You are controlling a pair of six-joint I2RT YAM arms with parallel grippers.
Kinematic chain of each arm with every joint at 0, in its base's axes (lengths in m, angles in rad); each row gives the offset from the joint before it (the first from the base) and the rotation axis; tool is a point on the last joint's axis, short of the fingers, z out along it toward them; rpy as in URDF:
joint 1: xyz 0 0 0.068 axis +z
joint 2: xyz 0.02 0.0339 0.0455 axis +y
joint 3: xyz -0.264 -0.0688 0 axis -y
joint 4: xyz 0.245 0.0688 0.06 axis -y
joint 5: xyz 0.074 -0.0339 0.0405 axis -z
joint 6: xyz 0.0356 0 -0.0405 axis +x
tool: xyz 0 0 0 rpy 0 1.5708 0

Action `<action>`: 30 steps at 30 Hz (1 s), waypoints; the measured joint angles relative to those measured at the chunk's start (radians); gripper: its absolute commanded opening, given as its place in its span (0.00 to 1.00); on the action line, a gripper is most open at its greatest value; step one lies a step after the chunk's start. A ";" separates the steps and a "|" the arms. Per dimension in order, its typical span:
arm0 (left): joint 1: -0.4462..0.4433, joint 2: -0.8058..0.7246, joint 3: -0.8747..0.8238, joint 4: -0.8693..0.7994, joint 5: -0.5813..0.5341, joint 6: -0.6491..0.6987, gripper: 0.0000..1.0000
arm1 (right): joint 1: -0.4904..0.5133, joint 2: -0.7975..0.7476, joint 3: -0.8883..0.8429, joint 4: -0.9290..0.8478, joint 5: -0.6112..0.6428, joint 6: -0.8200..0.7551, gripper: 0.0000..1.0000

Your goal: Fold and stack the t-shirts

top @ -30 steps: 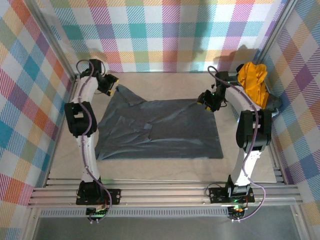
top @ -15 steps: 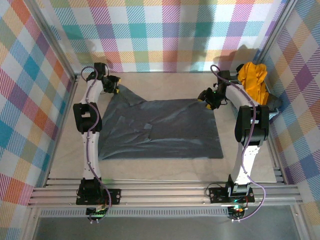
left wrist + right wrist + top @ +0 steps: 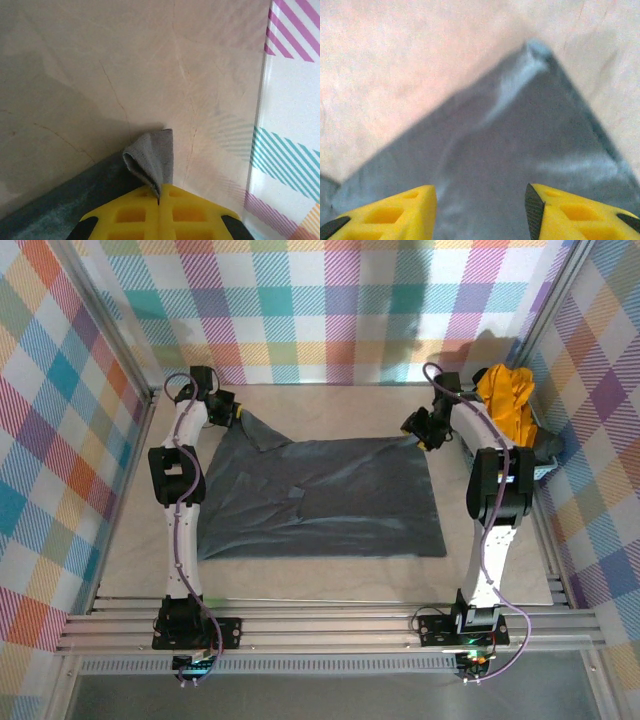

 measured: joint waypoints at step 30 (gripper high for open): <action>-0.024 -0.351 -0.289 -0.060 0.037 0.082 0.00 | 0.046 0.332 0.428 -0.248 0.283 0.174 0.46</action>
